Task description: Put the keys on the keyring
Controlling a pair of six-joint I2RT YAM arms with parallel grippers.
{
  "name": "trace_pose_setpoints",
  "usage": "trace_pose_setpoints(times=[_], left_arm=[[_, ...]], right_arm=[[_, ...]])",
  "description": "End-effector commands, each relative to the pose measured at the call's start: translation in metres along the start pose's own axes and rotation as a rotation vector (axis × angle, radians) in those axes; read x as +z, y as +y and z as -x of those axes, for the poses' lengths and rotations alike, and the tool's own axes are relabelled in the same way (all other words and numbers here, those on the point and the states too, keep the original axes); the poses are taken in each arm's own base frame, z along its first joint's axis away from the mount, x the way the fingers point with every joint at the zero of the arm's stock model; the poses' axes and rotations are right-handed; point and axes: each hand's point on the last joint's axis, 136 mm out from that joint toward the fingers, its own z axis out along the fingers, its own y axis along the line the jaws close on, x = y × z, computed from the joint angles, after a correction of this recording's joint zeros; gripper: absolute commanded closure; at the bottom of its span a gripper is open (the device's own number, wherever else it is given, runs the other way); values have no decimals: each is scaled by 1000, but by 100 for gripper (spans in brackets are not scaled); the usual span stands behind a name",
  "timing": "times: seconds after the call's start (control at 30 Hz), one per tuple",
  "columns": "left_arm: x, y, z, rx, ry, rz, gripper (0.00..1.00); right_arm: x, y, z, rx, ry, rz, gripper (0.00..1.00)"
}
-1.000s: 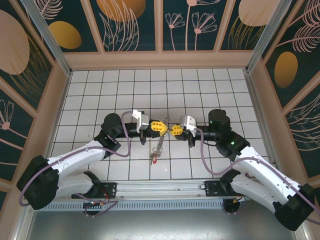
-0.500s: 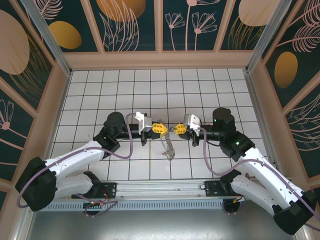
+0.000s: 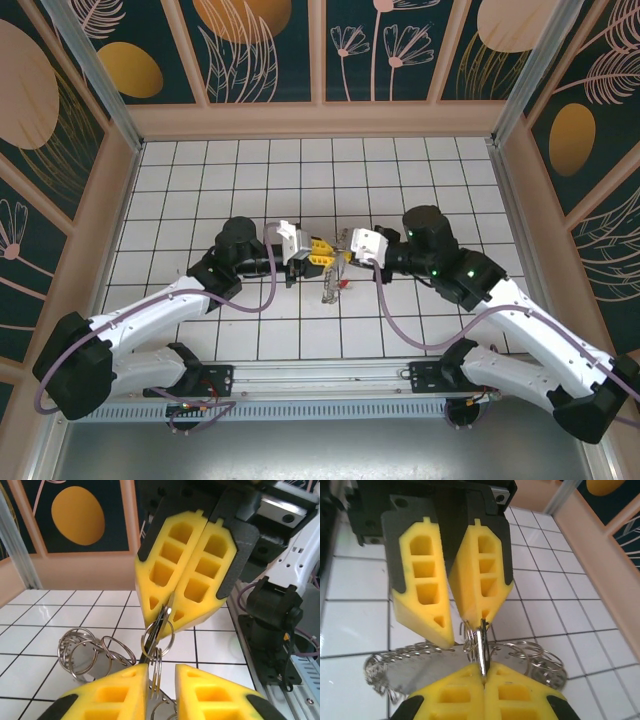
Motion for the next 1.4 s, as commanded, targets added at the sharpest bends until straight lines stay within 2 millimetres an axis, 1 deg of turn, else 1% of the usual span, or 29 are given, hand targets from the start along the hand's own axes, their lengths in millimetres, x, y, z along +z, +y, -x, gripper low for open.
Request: trace_pose_setpoints(times=[0.0,0.03,0.1,0.17,0.23,0.3,0.4,0.43,0.53,0.63,0.7,0.77,0.8,0.87,0.9,0.97,1.0,1.03,1.07,1.17,1.27,1.37], left_arm=[[-2,5,2,-14,-9,36,71],[-3,5,3,-12,-12,44,69],[-5,6,4,-6,-14,56,68],[-8,5,7,5,-21,65,62],[-10,5,11,16,-27,75,61],[-12,7,14,23,-30,90,61],[-13,12,22,29,-33,117,56],[-13,13,25,28,-33,122,55],[-14,12,33,35,-26,117,54],[-16,15,42,-13,-14,127,51],[-19,24,51,-91,-16,172,50],[-26,41,60,-170,-30,269,50],[-29,45,63,-182,-37,296,50],[-35,45,70,-173,-59,309,50],[-37,46,73,-178,-72,318,48],[-43,54,79,-227,-103,372,38],[-47,59,81,-252,-114,401,35],[-49,63,81,-286,-122,426,33],[-49,66,81,-313,-129,432,32],[-38,62,79,-392,-116,346,34],[-25,62,79,-539,-100,276,35],[-18,56,77,-643,-82,207,36]], right_arm=[[-10,-25,5,-156,94,-117,100],[-11,-28,8,-179,98,-129,100],[-12,-33,14,-215,94,-138,100],[-13,-36,20,-245,90,-135,100],[-12,-36,24,-269,88,-126,100],[-9,-35,24,-293,92,-119,100],[-5,-32,25,-353,97,-125,100],[-4,-31,25,-383,96,-130,100],[-1,-30,26,-485,108,-165,100],[-1,-32,23,-602,148,-203,100],[-1,-33,17,-687,185,-219,100],[-1,-34,12,-790,214,-228,100],[-1,-35,11,-835,222,-234,100],[-3,-39,13,-919,230,-259,100],[-3,-39,14,-952,231,-266,100],[-3,-43,16,-1031,238,-292,100],[-3,-44,17,-1064,240,-305,100],[-3,-46,19,-1100,236,-324,100],[-3,-47,23,-1134,223,-340,100],[-4,-48,34,-1249,191,-391,100],[-4,-53,39,-1342,203,-430,100],[-6,-60,42,-1405,213,-468,100]])
